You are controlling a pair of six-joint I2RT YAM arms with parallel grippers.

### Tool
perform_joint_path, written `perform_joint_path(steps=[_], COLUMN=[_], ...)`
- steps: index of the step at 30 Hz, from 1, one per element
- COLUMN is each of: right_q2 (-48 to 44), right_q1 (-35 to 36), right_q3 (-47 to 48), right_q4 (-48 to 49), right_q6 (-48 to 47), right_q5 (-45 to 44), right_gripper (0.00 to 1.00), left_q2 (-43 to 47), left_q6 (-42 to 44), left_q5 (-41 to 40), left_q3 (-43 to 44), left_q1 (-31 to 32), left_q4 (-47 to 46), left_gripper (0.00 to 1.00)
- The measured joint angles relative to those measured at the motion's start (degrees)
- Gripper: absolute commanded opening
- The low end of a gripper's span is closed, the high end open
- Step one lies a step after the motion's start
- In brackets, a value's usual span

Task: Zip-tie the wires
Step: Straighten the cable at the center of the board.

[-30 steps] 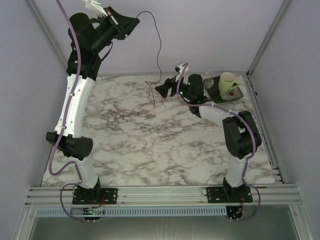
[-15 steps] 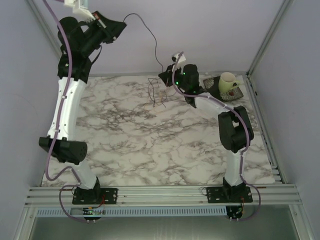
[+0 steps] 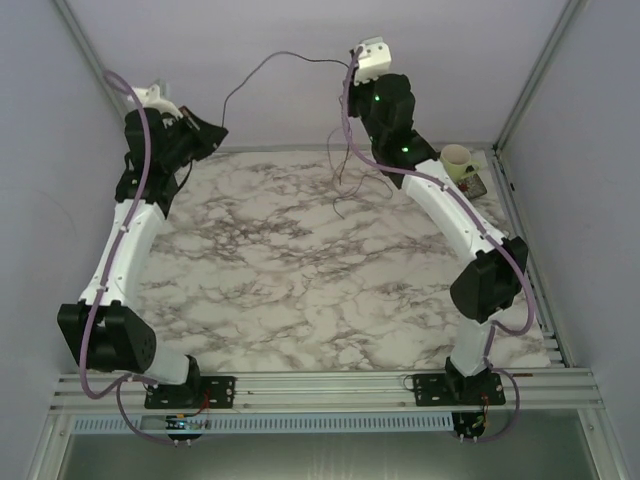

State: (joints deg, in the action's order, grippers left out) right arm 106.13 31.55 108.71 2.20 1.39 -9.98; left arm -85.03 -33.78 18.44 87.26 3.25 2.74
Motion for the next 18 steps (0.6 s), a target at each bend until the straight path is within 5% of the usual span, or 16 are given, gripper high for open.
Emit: perform_joint_path(steps=[13, 18], right_q2=[1.6, -0.7], right_q1=[1.1, 1.2], right_q3=[10.3, 5.1], right_q4=[-7.1, -5.6], right_q6=[-8.9, -7.8], right_q5=[-9.8, -10.0], right_gripper=[0.0, 0.0], left_q2=[7.2, 7.7], left_q6=[-2.3, -2.3], left_q5=[-0.3, -0.1], left_q3=[-16.2, -17.3], left_q1=[-6.6, -6.6], left_q4=[-3.2, -3.7], left_gripper=[0.0, 0.0])
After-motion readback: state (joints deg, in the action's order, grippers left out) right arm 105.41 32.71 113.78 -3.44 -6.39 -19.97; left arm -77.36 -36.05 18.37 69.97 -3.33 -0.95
